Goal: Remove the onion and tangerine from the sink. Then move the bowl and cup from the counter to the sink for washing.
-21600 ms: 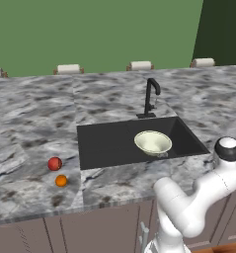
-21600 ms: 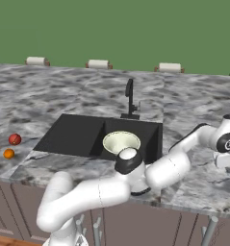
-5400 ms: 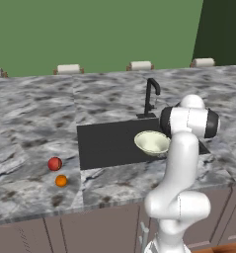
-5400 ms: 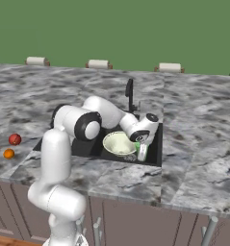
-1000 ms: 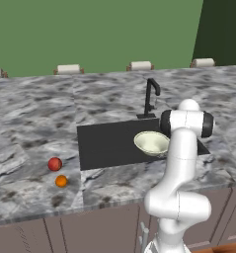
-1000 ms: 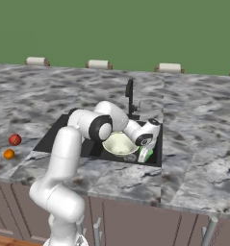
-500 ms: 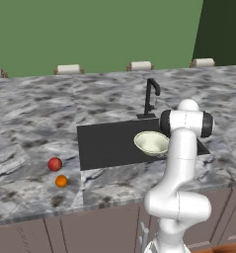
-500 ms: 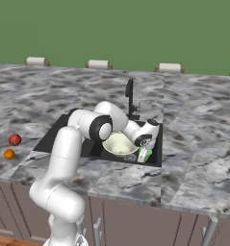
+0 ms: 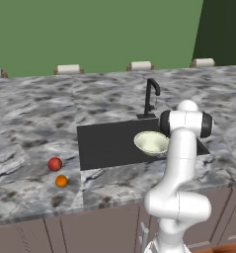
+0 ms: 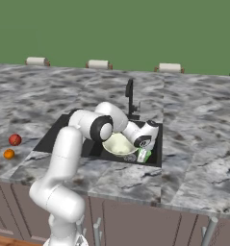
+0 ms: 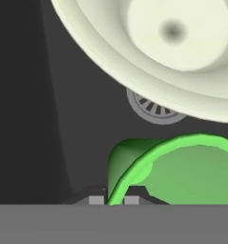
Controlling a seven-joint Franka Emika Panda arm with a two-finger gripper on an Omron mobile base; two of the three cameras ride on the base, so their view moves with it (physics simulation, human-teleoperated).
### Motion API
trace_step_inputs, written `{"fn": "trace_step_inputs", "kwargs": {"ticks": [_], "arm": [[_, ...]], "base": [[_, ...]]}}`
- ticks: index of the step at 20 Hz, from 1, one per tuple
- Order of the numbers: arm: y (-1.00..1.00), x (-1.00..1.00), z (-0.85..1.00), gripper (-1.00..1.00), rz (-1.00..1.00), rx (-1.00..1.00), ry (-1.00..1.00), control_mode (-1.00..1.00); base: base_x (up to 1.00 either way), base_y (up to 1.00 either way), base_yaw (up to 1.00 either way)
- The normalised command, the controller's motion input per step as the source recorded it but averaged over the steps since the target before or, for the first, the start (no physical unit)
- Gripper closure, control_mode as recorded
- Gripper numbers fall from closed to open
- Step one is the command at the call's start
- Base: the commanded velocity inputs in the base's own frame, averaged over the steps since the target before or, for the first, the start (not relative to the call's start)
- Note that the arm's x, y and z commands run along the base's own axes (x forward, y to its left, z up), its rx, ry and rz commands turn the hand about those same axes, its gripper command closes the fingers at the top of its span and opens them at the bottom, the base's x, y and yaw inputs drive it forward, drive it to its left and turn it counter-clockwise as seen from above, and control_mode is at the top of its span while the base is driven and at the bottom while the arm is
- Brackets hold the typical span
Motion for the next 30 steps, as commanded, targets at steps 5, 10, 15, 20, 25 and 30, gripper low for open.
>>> {"fn": "trace_step_inputs", "kwargs": {"ticks": [5, 10, 15, 20, 25, 30], "arm": [[0.01, 0.0, -0.25, 1.0, -0.01, 0.0, 0.0, -1.0], [0.01, 0.0, -0.24, 1.0, -0.01, 0.0, 0.0, -1.0], [0.0, -0.03, -0.24, 1.0, -0.01, 0.0, 0.0, -1.0], [0.0, -0.15, -0.26, -1.0, -0.01, 0.0, 0.0, -1.0], [0.01, -0.2, -0.27, -1.0, -0.01, 0.0, 0.0, -1.0], [0.08, -0.19, -0.18, -1.0, -0.01, 0.0, -0.03, -1.0]], "base": [[0.0, 0.0, 0.0], [0.0, 0.0, 0.0], [0.0, 0.0, 0.0], [0.0, 0.0, 0.0], [0.0, 0.0, 0.0], [0.0, 0.0, 0.0]]}}
